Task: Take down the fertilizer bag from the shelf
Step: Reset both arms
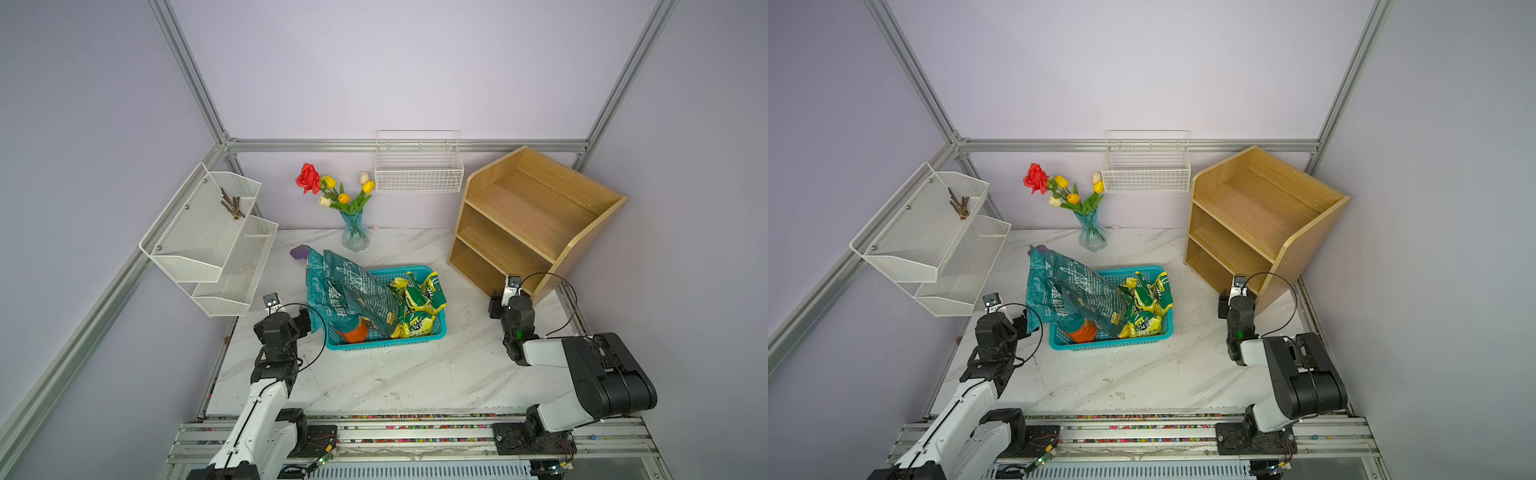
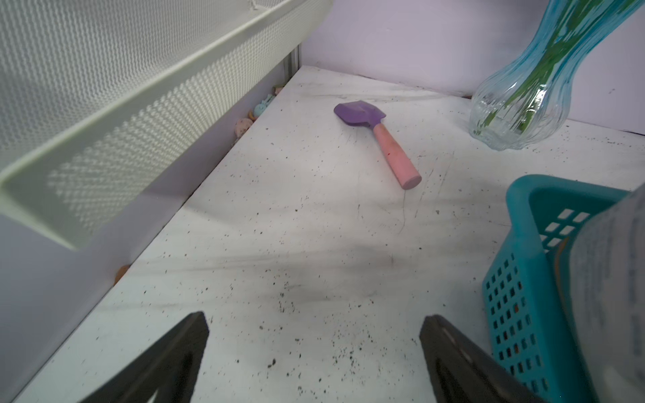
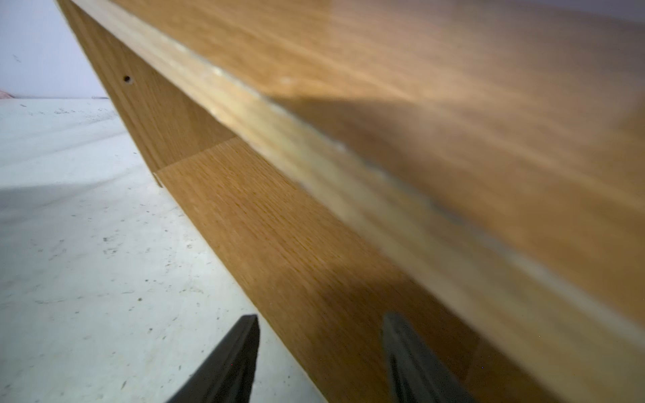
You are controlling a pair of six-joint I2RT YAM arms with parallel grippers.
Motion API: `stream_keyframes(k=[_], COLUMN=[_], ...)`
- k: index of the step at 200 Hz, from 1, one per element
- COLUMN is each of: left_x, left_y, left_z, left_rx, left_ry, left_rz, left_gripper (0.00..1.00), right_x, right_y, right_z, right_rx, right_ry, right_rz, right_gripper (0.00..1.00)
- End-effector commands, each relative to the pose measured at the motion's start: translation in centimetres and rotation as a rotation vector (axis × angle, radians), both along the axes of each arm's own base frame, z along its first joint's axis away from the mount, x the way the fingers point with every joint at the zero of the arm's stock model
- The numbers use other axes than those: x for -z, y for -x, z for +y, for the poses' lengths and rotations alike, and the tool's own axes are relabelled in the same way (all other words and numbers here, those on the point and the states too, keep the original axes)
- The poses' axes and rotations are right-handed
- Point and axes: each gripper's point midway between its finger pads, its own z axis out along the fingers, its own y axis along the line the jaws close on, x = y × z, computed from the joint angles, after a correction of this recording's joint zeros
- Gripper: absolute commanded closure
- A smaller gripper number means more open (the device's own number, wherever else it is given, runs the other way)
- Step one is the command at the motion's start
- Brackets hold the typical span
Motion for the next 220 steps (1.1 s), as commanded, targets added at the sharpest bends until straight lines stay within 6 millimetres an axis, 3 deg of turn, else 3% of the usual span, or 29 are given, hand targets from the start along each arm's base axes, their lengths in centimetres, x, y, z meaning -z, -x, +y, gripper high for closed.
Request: stream_keyframes(k=[1,16,23,27,62,75,83,106,220], left_x=[-0.1,0.7,1.0,1.2,0.4,1.4,3.4,3.9,4.0], left_y=[-2.0,-2.9,-3.3,-3.5,-5.1,-5.6,-6.0,-8.1,-8.0], left_z=[-1.7,-2.1,-1.9,-1.8,-1.3,-2.3,-2.8,-2.7,-3.9], left_rx=[0.13,0.155,0.147,0.141,0.118,0.168,0.197,0.195,0.214], left_ry=[-0.033,-0.023,-0.031,-0.037,-0.059,-0.058,-0.062,-0.068,-0.122], left_rz=[-0.051,-0.066,-0.072,-0.075,-0.176,-0.185,-0.147,-0.087,-0.089], left_gripper=[0.0,0.0,0.0,0.0,0.0,0.0,0.0,0.0,0.0], right_x=[-3.5,-2.3,-2.2,-2.1,-2.7,-2.6,-2.6,-2.6,-2.5], right_y=[-0.1,0.0,-0.2,-0.3,0.0,0.0,0.0,0.0,-0.2], right_z=[0.6,0.6,0.7,0.7,0.8,0.7,0.8,0.8,0.8], right_rx=[-0.079,-0.084,-0.084,-0.084,-0.094,-0.091,-0.092,-0.095,-0.093], right_ry=[-0.068,-0.07,-0.069,-0.067,-0.065,-0.064,-0.065,-0.062,-0.064], right_rz=[-0.192,-0.165,-0.144,-0.131,-0.183,-0.176,-0.176,-0.178,-0.172], right_gripper=[0.36,0.36,0.06,0.01,0.0,0.0,0.0,0.0,0.0])
